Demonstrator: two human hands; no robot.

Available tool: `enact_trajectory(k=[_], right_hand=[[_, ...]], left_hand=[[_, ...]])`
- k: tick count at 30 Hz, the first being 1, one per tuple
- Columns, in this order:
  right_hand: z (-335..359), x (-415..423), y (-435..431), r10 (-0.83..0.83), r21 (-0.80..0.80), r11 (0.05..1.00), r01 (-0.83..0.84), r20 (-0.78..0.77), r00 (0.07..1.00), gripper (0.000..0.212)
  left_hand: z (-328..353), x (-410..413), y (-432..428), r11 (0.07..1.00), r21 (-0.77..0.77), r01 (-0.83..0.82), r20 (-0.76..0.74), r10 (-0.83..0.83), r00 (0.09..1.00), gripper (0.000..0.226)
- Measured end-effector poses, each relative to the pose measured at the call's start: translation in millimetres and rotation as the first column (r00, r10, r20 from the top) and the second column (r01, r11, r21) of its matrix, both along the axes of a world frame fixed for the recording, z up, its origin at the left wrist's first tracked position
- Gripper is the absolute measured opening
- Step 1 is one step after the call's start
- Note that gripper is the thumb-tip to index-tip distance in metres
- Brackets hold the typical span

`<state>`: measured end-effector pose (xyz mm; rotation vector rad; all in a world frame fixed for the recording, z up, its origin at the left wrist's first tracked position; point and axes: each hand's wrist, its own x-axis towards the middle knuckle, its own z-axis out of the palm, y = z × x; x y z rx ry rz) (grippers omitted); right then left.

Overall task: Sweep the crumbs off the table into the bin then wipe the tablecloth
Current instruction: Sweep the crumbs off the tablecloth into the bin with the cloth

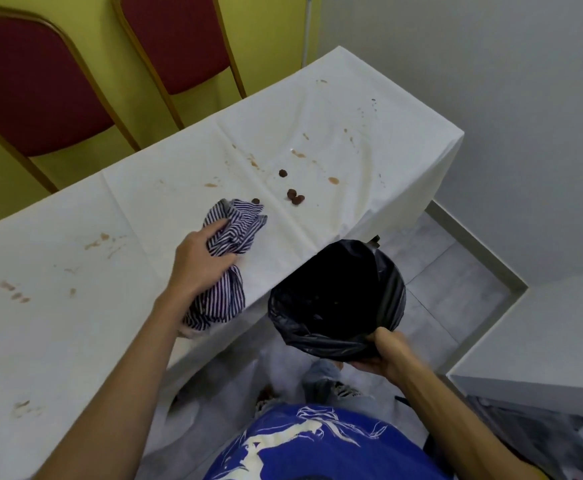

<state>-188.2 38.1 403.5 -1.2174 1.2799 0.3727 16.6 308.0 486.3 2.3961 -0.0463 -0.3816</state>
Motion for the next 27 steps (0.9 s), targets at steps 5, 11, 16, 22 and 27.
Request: enact_trajectory(k=[5, 11, 16, 22, 27], right_hand=[[-1, -3, -2, -0.007, -0.009, 1.0, 0.007, 0.005, 1.0, 0.017], [-3, -1, -3, -0.012, -0.008, 1.0, 0.012, -0.007, 1.0, 0.019], [-4, 5, 4, -0.016, 0.012, 1.0, 0.016, -0.033, 0.999, 0.021], [-5, 5, -1, -0.012, -0.013, 1.0, 0.012, -0.038, 0.999, 0.021], [-6, -1, -1, 0.001, -0.006, 1.0, -0.001, -0.025, 1.0, 0.02]], left_hand=[[-38, 15, 31, 0.971, 0.206, -0.125, -0.085, 0.145, 0.986, 0.073], [-53, -13, -25, 0.992, 0.093, 0.08, -0.104, -0.071, 0.992, 0.068], [-28, -61, -88, 0.954, -0.083, 0.289, -0.206, -0.3, 0.932, 0.074], [-3, -55, -82, 0.95, -0.26, 0.17, -0.214, -0.229, 0.95, 0.073], [11, -24, -22, 0.98, -0.18, -0.083, -0.14, 0.058, 0.988, 0.071]])
